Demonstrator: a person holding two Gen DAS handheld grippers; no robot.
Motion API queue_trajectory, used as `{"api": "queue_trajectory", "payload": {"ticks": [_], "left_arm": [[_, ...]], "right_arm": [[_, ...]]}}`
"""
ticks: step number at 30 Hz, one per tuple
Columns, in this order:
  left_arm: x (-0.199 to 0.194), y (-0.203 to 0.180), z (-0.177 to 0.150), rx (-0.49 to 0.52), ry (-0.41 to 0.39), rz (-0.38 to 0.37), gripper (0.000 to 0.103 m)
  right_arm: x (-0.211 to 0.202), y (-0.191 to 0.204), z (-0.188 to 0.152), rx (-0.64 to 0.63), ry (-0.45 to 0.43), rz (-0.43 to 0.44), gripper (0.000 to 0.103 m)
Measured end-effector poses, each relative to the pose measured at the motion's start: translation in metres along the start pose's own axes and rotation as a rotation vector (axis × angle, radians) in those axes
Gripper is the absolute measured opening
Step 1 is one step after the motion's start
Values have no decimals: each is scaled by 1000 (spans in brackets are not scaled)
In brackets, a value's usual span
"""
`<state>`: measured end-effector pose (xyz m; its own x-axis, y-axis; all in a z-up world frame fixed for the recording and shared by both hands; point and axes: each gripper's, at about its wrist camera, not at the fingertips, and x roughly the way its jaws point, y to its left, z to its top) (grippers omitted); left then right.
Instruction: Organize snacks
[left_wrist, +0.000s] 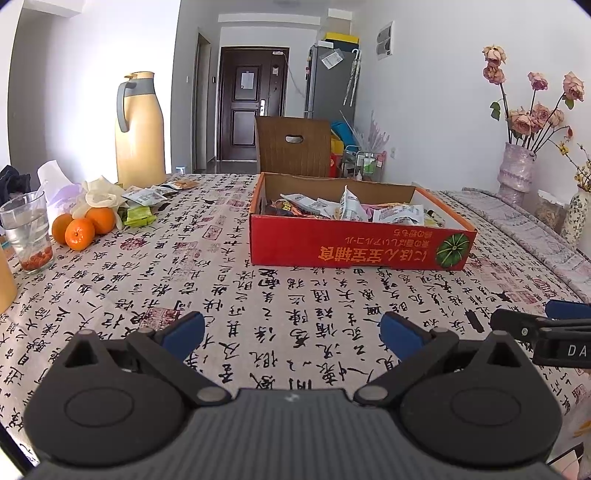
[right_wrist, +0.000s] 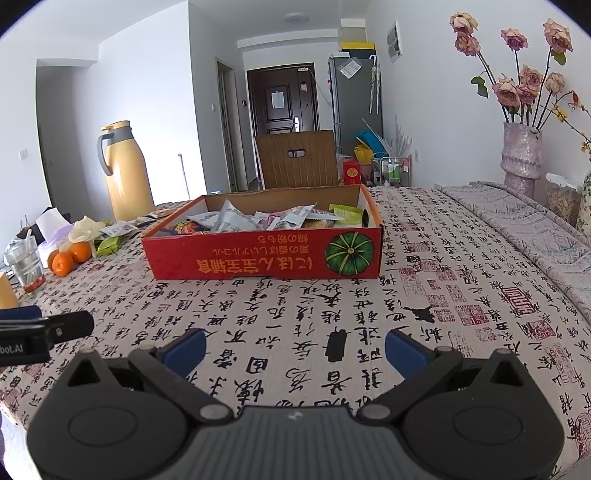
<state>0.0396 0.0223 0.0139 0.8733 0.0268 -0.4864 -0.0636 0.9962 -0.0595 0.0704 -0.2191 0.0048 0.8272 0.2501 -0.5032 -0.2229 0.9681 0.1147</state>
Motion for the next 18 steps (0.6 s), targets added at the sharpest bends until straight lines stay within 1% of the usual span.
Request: {"api": "queue_trajectory", "payload": {"ticks": [18], "left_arm": [[0,-1,-1,2,4,-8,103]], "right_arm": [[0,0,-1,0,3,-1,103]]}}
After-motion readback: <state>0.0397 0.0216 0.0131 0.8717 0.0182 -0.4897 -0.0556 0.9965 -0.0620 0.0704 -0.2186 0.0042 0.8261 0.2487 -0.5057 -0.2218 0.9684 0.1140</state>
